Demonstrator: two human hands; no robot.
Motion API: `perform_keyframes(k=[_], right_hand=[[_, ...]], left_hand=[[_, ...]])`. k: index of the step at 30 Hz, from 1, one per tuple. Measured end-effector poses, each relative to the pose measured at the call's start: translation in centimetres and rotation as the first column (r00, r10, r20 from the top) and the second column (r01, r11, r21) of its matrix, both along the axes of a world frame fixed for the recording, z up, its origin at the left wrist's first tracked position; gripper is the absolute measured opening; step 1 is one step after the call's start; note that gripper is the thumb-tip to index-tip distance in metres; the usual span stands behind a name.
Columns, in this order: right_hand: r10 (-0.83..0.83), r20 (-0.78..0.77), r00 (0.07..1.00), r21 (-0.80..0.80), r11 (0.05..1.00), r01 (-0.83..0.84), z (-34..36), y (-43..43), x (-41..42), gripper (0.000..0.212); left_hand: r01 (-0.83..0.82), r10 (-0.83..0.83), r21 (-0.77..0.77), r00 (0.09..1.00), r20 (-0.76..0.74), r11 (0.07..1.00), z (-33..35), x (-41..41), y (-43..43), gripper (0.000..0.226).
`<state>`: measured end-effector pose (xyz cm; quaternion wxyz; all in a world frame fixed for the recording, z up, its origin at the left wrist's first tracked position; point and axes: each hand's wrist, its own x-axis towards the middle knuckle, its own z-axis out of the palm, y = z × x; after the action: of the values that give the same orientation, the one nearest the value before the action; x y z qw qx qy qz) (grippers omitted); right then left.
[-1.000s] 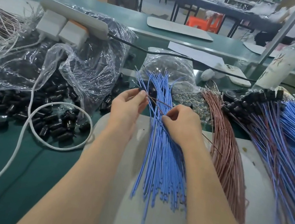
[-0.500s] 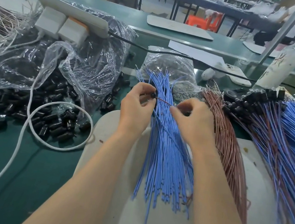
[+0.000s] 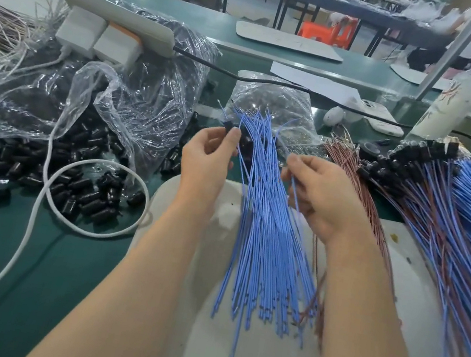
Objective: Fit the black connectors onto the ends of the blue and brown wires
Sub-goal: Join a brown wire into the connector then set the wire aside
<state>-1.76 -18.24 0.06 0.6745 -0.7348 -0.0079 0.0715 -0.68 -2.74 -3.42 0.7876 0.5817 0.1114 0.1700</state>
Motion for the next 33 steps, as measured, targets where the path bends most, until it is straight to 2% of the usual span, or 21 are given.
perform_keyframes(k=[1, 2, 4, 6, 8, 9, 10, 11, 12, 13, 14, 15, 16, 21, 27, 33], right_hand=[[0.037, -0.017, 0.999, 0.236, 0.971, -0.032, 0.2, -0.4, 0.0, 0.015], [0.071, -0.004, 0.997, 0.439, 0.896, -0.062, 0.4, -0.7, 0.0, 0.009], [0.116, 0.062, 0.991, 0.724, 0.679, -0.125, 0.6, -0.9, 0.0, 0.017], [0.118, 0.114, 0.986, 0.835, 0.526, -0.160, 0.9, -1.0, -0.1, 0.025], [0.063, 0.126, 0.990, 0.867, 0.478, -0.141, 1.0, -1.1, -0.2, 0.023], [0.015, 0.114, 0.993, 0.868, 0.486, -0.107, 1.0, -1.0, -0.2, 0.018], [-0.068, 0.100, 0.993, 0.844, 0.534, -0.048, 1.0, -0.9, -0.2, 0.013], [-0.186, 0.099, 0.978, 0.786, 0.617, 0.038, 0.9, -0.7, -0.2, 0.010], [-0.317, 0.124, 0.940, 0.697, 0.702, 0.145, 0.9, -0.5, -0.2, 0.011], [-0.423, 0.173, 0.889, 0.603, 0.759, 0.244, 0.8, -0.2, -0.1, 0.012], [-0.492, 0.224, 0.841, 0.533, 0.784, 0.317, 0.7, 0.1, -0.1, 0.013], [-0.528, 0.257, 0.809, 0.498, 0.790, 0.357, 0.6, 0.2, -0.1, 0.012], [-0.548, 0.272, 0.791, 0.487, 0.788, 0.378, 0.5, 0.4, -0.1, 0.011], [-0.595, 0.297, 0.747, 0.507, 0.761, 0.404, 0.3, 0.5, 0.0, 0.011], [-0.586, 0.419, 0.694, 0.394, 0.806, 0.442, 0.0, 1.2, -0.2, 0.010], [-0.577, 0.474, 0.665, 0.350, 0.816, 0.459, -0.4, 1.3, 0.0, 0.009]], left_hand=[[0.048, -0.052, -0.115, 0.998, -0.024, 0.992, 0.2, 0.0, 0.1, 0.007], [0.107, -0.117, -0.218, 0.993, -0.031, 0.970, 0.3, -0.1, 0.1, 0.006], [0.237, -0.253, -0.346, 0.967, 0.000, 0.908, 0.7, -0.3, -0.1, 0.006], [0.364, -0.376, -0.371, 0.926, 0.042, 0.854, 0.8, -0.4, -0.3, 0.006], [0.482, -0.491, -0.366, 0.868, 0.075, 0.796, 1.1, -0.7, -0.4, 0.006], [0.527, -0.534, -0.376, 0.840, 0.096, 0.762, 1.1, -0.7, -0.4, 0.007], [0.551, -0.557, -0.382, 0.824, 0.108, 0.742, 1.0, -0.7, -0.5, 0.011], [0.547, -0.552, -0.372, 0.827, 0.104, 0.750, 1.0, -0.8, -0.6, 0.012], [0.501, -0.505, -0.297, 0.860, 0.070, 0.813, 0.7, -0.8, -0.8, 0.009], [0.410, -0.412, -0.131, 0.911, 0.014, 0.903, 0.5, -0.7, -0.9, 0.008], [0.277, -0.276, 0.122, 0.961, -0.025, 0.953, 0.1, -0.6, -1.0, 0.010], [0.155, -0.161, 0.343, 0.987, -0.010, 0.927, -0.2, -0.6, -1.1, 0.013], [0.084, -0.108, 0.455, 0.994, 0.027, 0.886, -0.4, -0.6, -1.2, 0.016], [0.018, -0.086, 0.536, 0.991, 0.101, 0.844, -0.9, -0.5, -1.3, 0.019], [-0.001, -0.081, 0.613, 0.991, 0.107, 0.790, -1.1, -0.8, -1.3, 0.021], [-0.004, -0.105, 0.747, 0.990, 0.098, 0.665, -1.3, -0.9, -1.5, 0.012]])
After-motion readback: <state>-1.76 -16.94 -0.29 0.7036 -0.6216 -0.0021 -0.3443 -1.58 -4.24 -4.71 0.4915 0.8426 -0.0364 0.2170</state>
